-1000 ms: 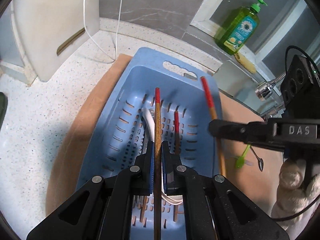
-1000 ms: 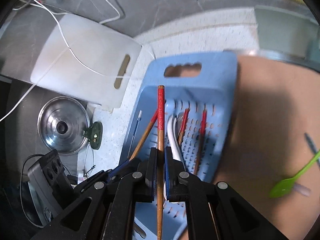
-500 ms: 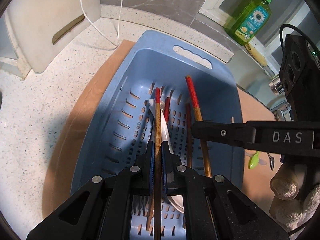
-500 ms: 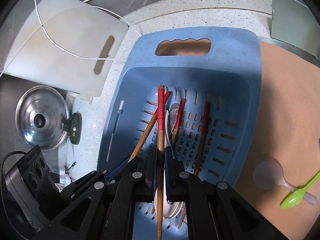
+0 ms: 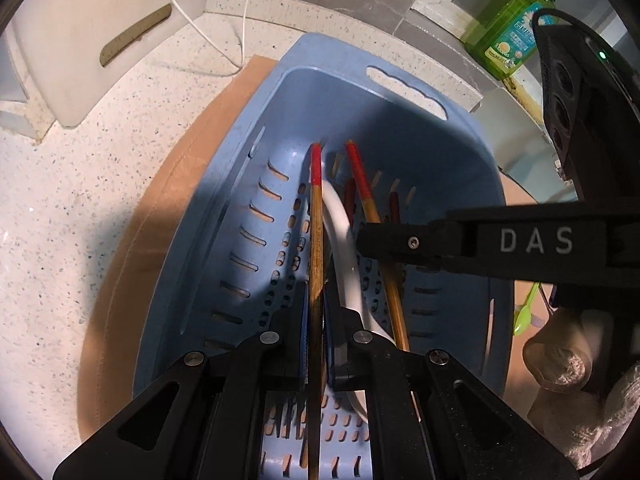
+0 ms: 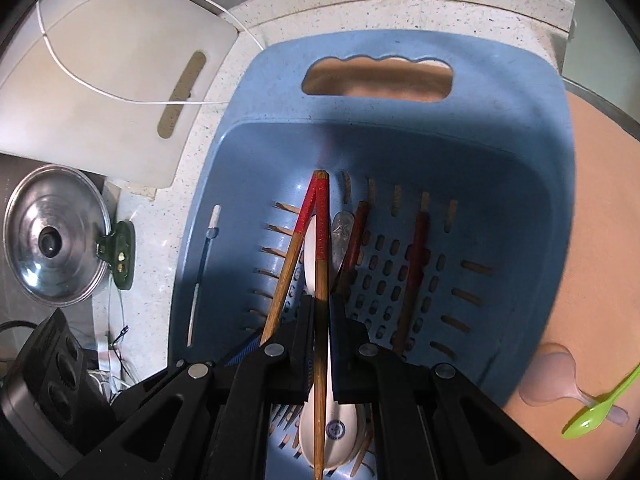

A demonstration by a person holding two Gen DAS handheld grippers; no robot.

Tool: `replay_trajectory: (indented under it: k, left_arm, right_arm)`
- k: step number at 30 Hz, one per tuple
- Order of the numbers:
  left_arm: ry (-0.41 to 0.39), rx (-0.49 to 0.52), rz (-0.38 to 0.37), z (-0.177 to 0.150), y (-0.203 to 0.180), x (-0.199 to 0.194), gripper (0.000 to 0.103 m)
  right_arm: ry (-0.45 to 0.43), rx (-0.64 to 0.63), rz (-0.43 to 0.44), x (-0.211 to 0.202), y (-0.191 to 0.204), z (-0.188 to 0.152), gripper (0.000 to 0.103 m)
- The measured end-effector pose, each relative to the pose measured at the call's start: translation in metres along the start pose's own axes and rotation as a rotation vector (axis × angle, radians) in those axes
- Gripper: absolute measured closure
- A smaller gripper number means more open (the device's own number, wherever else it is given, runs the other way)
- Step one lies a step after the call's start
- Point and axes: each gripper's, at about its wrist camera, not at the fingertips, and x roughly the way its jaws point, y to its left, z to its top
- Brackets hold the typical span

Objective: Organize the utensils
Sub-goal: 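Lower the chopstick into the basket and open the right tool, then move the right tool back over the mat to the metal spoon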

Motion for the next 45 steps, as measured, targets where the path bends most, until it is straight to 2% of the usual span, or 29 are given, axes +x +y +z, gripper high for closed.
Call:
replay_trajectory:
  k: [17, 20, 24, 31, 34, 39, 40, 42, 45]
  left_arm:
    - [0.028, 0.001, 0.015, 0.005, 0.000, 0.005, 0.097]
    - [0.025, -0.002, 0.022, 0.005, 0.000, 0.002, 0.096]
    - [0.012, -0.003, 0.031, 0.003, 0.001, -0.006, 0.096]
    - [-0.029, 0.008, 0.054, -0.002, -0.002, -0.031, 0.095]
    - [-0.059, 0.027, 0.059, -0.007, -0.011, -0.047, 0.095]
    - [-0.103, 0.074, 0.047, -0.015, -0.034, -0.068, 0.095]
    - [-0.111, 0.085, 0.042, -0.017, -0.040, -0.072, 0.094]
    - [-0.129, 0.113, 0.030, -0.022, -0.054, -0.079, 0.085]
    - [-0.145, 0.155, -0.003, -0.028, -0.076, -0.085, 0.084]
  right_arm:
    - [0.023, -0.036, -0.038, 0.012, 0.010, 0.004, 0.096]
    - [0.027, -0.031, -0.036, 0.011, 0.008, 0.003, 0.091]
    - [0.012, -0.048, -0.026, 0.001, 0.005, 0.000, 0.089]
    - [-0.029, -0.099, 0.017, -0.030, 0.004, -0.010, 0.089]
    - [-0.057, -0.123, 0.046, -0.050, -0.002, -0.019, 0.085]
    - [-0.161, -0.163, 0.059, -0.095, -0.022, -0.041, 0.078]
    - [-0.180, -0.172, 0.062, -0.105, -0.030, -0.046, 0.075]
    - [-0.219, -0.198, 0.057, -0.124, -0.044, -0.056, 0.069]
    - [-0.284, -0.239, 0.027, -0.155, -0.068, -0.075, 0.066]
